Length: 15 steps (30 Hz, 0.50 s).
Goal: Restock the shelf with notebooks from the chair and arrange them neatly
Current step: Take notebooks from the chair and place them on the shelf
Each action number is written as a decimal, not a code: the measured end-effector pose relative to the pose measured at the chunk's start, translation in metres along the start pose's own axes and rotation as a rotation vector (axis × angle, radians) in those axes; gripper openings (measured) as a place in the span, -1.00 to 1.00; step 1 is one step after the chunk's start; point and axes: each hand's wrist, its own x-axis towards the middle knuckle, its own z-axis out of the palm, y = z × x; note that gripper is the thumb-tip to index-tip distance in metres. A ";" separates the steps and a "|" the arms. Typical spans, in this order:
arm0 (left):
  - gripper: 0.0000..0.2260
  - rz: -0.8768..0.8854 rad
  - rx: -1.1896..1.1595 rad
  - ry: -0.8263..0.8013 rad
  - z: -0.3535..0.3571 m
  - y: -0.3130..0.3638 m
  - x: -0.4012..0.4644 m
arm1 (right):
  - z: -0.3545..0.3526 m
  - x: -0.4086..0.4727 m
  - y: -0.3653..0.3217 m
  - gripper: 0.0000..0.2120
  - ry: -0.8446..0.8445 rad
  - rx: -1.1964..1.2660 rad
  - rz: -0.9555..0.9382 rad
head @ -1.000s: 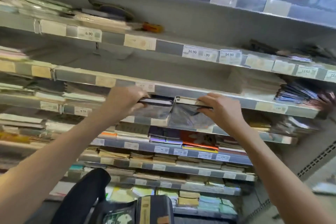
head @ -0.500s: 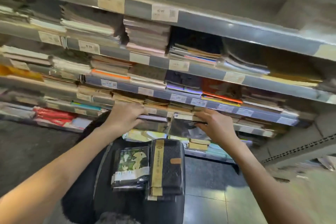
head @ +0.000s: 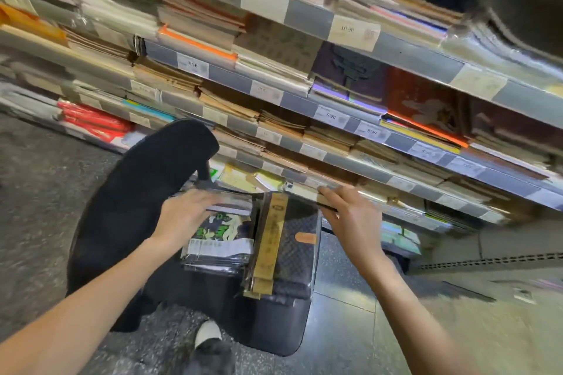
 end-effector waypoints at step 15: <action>-0.72 -0.238 -0.228 -0.222 0.097 0.012 -0.088 | 0.104 -0.133 -0.032 -0.36 -0.637 0.078 0.073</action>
